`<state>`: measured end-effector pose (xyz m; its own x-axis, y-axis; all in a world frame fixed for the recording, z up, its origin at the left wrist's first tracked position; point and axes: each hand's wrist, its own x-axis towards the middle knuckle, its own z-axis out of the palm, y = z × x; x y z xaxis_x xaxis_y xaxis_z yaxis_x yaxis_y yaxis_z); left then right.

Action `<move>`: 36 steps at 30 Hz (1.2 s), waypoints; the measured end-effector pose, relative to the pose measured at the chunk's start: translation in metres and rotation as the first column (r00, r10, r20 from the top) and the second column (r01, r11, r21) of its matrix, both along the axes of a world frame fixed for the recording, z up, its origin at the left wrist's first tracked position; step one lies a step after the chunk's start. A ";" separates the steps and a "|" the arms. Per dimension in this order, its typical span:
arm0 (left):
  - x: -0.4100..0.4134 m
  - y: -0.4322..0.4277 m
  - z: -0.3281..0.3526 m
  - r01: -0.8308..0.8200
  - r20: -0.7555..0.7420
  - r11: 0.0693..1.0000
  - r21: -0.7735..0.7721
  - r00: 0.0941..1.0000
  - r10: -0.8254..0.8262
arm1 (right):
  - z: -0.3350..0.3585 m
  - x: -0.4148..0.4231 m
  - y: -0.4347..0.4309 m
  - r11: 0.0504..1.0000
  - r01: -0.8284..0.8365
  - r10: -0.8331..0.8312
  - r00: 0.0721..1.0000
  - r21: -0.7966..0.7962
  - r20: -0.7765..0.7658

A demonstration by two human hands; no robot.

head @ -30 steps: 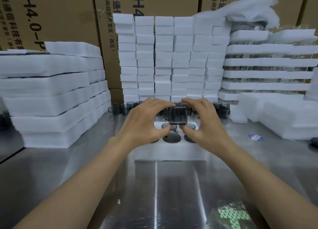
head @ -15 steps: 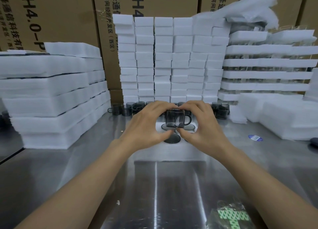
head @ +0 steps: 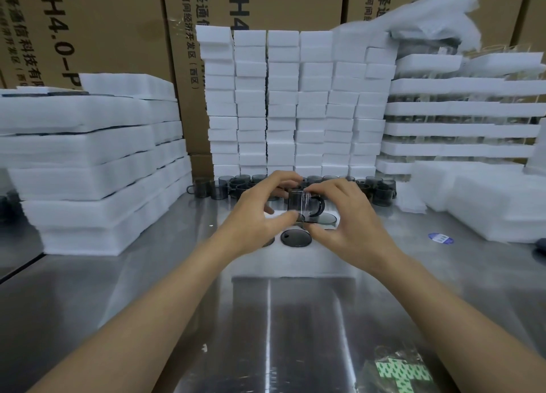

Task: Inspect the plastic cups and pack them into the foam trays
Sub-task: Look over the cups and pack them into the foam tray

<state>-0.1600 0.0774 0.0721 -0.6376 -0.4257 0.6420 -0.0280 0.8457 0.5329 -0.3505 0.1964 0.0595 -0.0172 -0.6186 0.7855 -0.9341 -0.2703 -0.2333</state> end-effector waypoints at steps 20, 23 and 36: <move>0.015 -0.075 -0.020 -0.207 -0.055 0.937 0.283 0.971 0.231 | -0.017 -0.026 -0.009 0.876 0.140 -0.209 0.973 0.462 0.101; 0.017 -0.076 -0.020 -0.156 -0.041 0.949 0.272 0.984 0.174 | -0.016 -0.024 -0.008 0.871 0.142 -0.209 0.973 0.470 0.094; 0.032 -0.081 -0.013 -0.075 0.067 0.964 0.257 0.996 0.060 | -0.016 -0.024 -0.009 0.857 0.129 -0.209 0.972 0.499 0.108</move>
